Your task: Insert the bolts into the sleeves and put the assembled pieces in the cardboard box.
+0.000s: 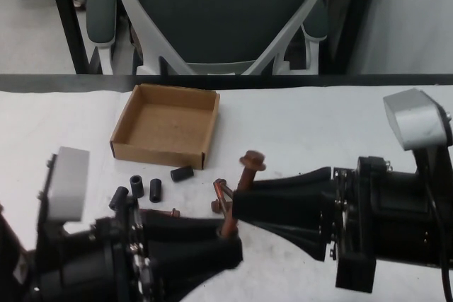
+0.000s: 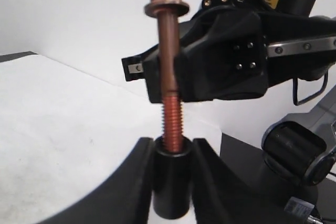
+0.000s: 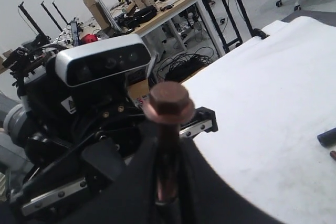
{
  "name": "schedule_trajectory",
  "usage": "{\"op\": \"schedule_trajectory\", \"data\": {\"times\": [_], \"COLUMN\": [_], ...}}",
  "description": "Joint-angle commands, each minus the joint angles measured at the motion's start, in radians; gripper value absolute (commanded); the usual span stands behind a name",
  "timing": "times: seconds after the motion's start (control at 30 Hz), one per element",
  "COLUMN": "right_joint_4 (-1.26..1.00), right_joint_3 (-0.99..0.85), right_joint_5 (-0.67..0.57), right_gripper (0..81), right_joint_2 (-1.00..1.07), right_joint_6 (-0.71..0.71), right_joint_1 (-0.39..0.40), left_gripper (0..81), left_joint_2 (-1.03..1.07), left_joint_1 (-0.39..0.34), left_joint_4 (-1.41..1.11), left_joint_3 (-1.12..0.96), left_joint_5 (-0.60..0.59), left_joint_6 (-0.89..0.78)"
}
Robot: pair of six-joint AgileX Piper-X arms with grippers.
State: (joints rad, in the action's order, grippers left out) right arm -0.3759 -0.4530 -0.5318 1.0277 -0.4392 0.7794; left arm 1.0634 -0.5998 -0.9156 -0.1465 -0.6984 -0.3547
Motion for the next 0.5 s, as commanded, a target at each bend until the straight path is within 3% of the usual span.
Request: {"op": "schedule_trajectory", "data": {"times": [0.0, 0.47], "right_joint_4": [0.014, 0.018], "right_joint_3": [0.001, 0.001], "right_joint_5": [-0.081, -0.16], "right_gripper": [0.2, 0.2], "right_joint_2": [-0.001, -0.001], "right_joint_6": [-0.002, -0.019], "right_joint_1": [0.008, 0.008], "left_gripper": [0.8, 0.8], "left_joint_2": [-0.004, -0.004], "left_joint_1": [0.031, 0.029], "left_joint_4": [-0.078, -0.054], "left_joint_3": [-0.015, -0.015], "left_joint_5": [0.076, 0.039], "left_joint_6": [-0.046, -0.168]}}
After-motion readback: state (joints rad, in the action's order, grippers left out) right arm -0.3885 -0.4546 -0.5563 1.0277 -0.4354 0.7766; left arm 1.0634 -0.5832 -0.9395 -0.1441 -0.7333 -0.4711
